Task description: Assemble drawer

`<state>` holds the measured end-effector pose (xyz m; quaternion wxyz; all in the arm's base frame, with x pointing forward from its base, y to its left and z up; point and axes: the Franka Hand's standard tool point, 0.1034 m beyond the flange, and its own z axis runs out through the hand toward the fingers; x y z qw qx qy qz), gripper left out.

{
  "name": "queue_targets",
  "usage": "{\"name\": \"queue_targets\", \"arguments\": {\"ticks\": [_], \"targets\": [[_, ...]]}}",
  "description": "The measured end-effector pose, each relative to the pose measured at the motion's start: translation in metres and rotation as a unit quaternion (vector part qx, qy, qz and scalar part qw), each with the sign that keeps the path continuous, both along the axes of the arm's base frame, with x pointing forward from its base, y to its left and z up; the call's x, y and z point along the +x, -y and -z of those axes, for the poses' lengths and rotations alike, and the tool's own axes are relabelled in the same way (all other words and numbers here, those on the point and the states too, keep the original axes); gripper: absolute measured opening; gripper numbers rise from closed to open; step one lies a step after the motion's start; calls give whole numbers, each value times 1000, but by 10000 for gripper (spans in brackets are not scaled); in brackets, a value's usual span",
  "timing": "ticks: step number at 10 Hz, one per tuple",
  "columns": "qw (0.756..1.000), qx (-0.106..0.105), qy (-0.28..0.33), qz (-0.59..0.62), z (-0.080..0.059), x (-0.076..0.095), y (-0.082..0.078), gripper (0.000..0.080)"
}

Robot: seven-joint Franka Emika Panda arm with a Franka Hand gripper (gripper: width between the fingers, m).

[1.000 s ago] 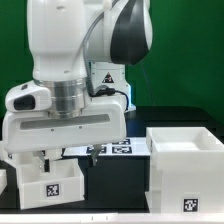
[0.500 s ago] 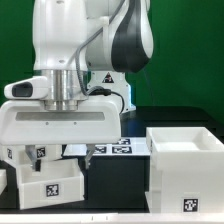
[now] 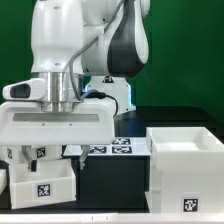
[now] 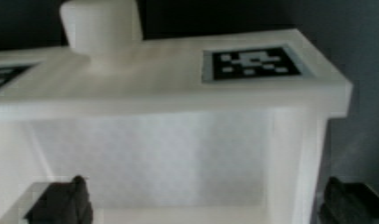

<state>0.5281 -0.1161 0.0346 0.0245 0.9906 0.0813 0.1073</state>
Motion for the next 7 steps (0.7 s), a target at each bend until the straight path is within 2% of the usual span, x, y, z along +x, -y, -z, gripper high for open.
{"name": "queue_targets", "arguments": {"ticks": [6, 7], "targets": [[1000, 4, -3, 0, 2, -2, 0, 649], [1000, 9, -9, -6, 4, -3, -7, 649]]}}
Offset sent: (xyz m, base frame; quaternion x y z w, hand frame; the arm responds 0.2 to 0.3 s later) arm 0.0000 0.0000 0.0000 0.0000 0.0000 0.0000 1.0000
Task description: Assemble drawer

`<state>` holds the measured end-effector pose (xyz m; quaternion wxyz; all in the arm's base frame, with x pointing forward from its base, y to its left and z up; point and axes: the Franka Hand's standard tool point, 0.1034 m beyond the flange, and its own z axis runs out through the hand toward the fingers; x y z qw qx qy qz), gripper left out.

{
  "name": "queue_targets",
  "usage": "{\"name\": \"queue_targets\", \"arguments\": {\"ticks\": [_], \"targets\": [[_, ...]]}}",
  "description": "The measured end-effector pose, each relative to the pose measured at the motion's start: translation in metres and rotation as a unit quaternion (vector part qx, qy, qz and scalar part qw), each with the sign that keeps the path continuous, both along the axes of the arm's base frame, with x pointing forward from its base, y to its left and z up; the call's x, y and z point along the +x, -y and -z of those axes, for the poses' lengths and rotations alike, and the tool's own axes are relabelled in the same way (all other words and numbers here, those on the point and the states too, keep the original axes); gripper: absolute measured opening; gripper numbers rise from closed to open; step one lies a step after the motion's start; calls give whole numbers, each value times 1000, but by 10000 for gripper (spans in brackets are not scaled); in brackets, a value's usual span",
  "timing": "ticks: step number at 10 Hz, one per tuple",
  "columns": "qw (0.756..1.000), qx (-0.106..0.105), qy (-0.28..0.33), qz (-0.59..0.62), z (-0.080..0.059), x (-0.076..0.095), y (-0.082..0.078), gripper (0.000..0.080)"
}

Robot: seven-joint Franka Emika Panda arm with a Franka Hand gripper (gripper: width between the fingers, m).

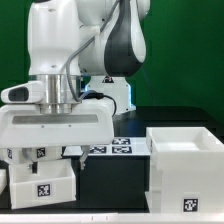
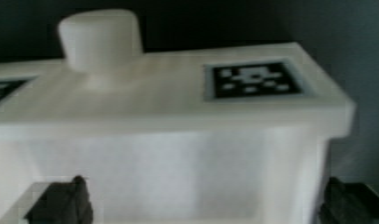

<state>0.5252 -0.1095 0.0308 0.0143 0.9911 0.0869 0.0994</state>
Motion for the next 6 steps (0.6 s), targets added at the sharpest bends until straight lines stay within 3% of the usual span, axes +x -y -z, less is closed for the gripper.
{"name": "queue_targets", "arguments": {"ticks": [3, 6], "targets": [[1000, 16, -8, 4, 4, -1, -21, 649], [1000, 16, -9, 6, 6, -2, -22, 649]]}}
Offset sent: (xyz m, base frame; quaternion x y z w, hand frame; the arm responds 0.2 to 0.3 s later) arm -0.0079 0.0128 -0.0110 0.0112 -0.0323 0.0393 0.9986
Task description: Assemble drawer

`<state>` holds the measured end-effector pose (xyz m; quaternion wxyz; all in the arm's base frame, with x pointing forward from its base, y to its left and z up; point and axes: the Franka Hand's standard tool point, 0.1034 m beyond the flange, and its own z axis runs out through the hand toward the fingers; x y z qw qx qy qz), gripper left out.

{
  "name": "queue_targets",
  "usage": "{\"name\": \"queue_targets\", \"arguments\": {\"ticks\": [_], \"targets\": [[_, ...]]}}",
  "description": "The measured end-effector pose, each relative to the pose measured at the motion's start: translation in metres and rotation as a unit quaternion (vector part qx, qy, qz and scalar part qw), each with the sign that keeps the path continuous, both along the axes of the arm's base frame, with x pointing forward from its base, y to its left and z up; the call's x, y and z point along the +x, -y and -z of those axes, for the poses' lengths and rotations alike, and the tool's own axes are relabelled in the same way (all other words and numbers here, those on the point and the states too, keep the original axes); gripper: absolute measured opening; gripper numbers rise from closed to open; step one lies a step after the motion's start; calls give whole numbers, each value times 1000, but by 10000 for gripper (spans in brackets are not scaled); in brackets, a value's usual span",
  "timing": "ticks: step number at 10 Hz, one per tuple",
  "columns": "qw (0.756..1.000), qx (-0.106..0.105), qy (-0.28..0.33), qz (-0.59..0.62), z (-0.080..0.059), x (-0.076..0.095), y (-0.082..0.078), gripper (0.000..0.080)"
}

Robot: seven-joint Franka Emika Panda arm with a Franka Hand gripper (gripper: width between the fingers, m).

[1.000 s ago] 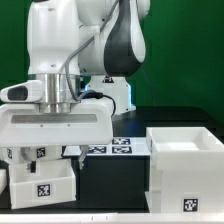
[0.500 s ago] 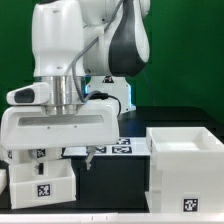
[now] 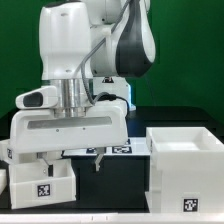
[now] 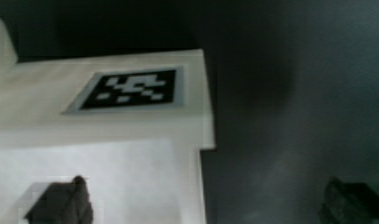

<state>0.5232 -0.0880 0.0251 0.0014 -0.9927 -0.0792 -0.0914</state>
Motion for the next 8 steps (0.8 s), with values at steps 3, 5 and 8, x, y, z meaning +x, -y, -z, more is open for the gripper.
{"name": "queue_targets", "arguments": {"ticks": [3, 5, 8], "targets": [[1000, 0, 0, 0, 0, 0, 0, 412], [1000, 0, 0, 0, 0, 0, 0, 78], [1000, 0, 0, 0, 0, 0, 0, 36]]}}
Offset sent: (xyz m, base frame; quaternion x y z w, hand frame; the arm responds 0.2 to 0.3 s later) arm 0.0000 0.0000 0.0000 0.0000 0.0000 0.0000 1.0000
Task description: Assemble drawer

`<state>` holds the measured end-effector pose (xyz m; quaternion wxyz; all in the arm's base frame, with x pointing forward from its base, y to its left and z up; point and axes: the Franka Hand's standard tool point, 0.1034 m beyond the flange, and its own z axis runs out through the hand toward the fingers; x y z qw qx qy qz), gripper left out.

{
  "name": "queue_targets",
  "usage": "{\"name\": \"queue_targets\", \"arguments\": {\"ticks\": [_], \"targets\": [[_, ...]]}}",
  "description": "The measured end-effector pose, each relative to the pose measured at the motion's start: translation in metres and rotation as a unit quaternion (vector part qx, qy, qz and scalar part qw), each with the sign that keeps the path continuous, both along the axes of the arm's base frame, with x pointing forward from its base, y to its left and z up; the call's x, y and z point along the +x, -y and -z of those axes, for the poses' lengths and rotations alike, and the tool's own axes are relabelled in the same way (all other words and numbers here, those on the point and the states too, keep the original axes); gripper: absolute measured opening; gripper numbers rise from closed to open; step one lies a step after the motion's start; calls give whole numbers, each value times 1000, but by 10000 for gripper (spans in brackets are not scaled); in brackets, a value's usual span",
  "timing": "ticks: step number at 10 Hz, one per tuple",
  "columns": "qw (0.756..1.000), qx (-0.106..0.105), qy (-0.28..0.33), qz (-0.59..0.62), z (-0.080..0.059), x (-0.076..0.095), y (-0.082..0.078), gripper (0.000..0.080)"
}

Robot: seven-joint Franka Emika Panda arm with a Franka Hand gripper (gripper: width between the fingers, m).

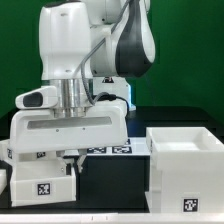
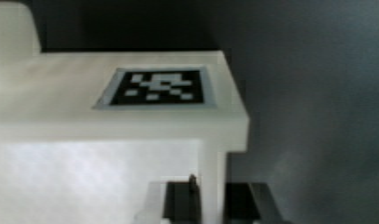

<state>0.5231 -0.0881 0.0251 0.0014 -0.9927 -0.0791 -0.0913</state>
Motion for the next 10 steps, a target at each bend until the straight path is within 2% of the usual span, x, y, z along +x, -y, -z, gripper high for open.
{"name": "queue_targets", "arguments": {"ticks": [2, 4, 5, 9, 10], "targets": [[999, -3, -3, -32, -4, 1, -2, 36], [992, -15, 3, -125, -18, 6, 7, 36], [986, -21, 7, -163, -21, 7, 3, 37], [985, -21, 6, -169, -19, 6, 1, 38], [979, -30, 12, -203, -20, 11, -10, 38]]}}
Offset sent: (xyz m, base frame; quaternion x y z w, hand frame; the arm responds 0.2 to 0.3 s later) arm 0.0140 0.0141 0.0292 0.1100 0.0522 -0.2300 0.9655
